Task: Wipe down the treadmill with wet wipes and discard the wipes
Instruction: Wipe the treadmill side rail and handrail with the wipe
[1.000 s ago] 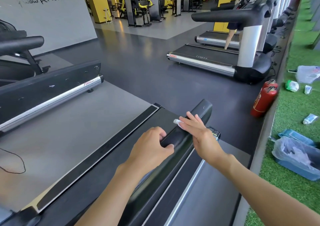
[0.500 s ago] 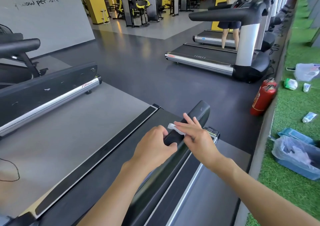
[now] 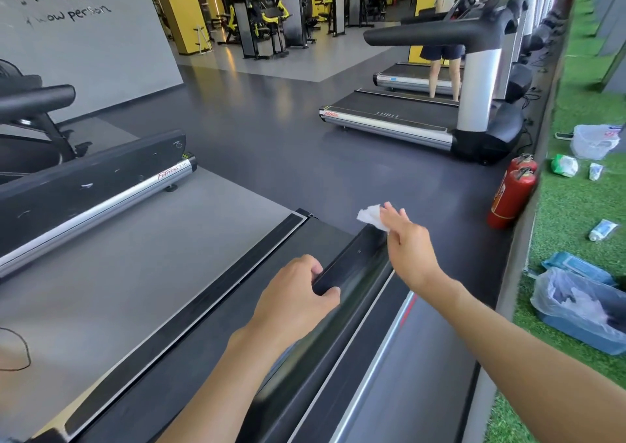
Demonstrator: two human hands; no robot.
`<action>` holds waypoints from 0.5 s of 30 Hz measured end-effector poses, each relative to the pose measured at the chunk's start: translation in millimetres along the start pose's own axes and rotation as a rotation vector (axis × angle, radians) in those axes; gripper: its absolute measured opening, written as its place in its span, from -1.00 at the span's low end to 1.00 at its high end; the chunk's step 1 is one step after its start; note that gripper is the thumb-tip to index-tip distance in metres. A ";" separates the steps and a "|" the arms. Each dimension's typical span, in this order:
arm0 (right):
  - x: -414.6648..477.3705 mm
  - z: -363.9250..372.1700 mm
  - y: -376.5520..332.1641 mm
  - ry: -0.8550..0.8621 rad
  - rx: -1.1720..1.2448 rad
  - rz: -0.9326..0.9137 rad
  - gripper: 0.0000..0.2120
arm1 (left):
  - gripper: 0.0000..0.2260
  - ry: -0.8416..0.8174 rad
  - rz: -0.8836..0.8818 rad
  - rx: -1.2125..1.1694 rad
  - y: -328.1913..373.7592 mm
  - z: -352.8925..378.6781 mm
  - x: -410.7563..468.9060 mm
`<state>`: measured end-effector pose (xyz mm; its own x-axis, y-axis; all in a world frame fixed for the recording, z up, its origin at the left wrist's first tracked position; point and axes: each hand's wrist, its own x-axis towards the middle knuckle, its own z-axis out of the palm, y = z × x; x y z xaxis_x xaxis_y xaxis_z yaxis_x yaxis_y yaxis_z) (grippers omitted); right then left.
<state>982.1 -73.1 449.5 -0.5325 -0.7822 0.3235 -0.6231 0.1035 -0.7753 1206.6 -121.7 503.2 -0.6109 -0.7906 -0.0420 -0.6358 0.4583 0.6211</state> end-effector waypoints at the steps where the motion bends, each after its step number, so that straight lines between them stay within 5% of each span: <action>1: -6.4 -0.2 -4.9 0.001 0.061 -0.008 -0.47 | -0.71 0.002 0.000 0.002 0.7 -0.7 1.1; 4: -30.8 7.2 -19.0 -0.098 0.150 -0.223 -0.43 | -0.76 0.005 0.014 0.007 5.3 -1.5 6.4; 8: -40.7 18.0 -5.4 -0.188 -0.106 -0.545 -0.22 | -0.74 0.014 0.039 0.028 11.1 3.0 13.6; 15: -7.2 4.0 22.5 -0.191 -0.350 -0.636 -0.29 | -0.78 0.014 -0.004 -0.001 16.9 4.3 18.2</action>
<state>974.2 -67.6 427.5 0.0806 -0.8462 0.5268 -0.9402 -0.2400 -0.2417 1182.7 -126.6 509.6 -0.6015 -0.7982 -0.0335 -0.6380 0.4547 0.6215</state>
